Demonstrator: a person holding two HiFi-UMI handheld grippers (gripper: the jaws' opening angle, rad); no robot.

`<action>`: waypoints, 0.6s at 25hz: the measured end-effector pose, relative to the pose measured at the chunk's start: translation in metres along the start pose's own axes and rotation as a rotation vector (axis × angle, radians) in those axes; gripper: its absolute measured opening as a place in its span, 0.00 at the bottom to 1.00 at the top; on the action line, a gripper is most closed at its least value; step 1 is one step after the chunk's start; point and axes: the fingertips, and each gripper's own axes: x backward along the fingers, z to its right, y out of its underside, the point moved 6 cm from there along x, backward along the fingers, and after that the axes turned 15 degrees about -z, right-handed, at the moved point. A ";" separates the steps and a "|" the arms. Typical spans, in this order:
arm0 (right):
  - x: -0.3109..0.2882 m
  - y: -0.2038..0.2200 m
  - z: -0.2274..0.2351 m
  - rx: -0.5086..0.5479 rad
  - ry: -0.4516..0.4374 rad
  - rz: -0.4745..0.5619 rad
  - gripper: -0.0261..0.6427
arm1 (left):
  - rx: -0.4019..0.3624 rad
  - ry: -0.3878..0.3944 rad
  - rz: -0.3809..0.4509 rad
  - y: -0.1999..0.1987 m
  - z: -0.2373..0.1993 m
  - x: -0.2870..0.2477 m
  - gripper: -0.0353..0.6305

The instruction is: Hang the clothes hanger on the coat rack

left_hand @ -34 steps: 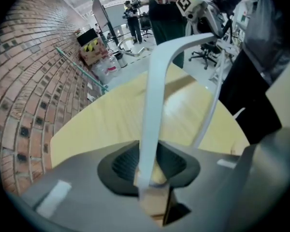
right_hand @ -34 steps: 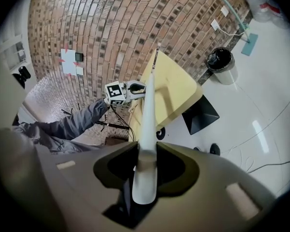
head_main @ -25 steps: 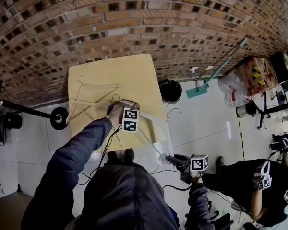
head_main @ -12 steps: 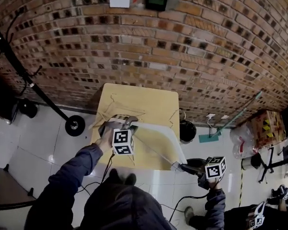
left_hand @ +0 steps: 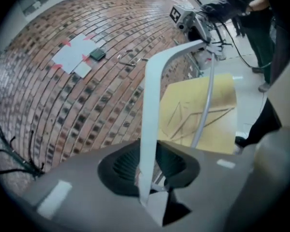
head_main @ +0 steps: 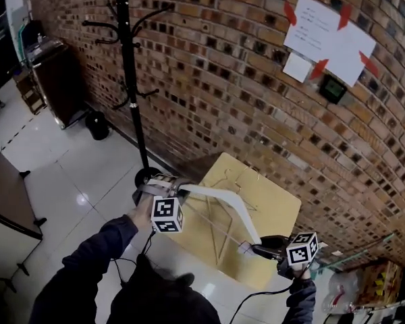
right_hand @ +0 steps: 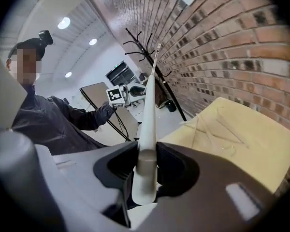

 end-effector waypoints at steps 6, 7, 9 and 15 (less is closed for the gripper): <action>-0.054 -0.113 -0.028 0.152 -0.050 -0.114 0.23 | 0.136 -0.089 -0.099 0.117 -0.045 0.037 0.22; -0.065 -0.132 -0.035 0.176 -0.051 -0.132 0.23 | 0.155 -0.102 -0.111 0.137 -0.054 0.043 0.22; -0.087 -0.172 -0.049 0.217 -0.048 -0.159 0.23 | 0.187 -0.131 -0.132 0.178 -0.074 0.054 0.22; -0.153 -0.284 -0.093 0.317 -0.051 -0.188 0.23 | 0.250 -0.224 -0.176 0.292 -0.137 0.085 0.22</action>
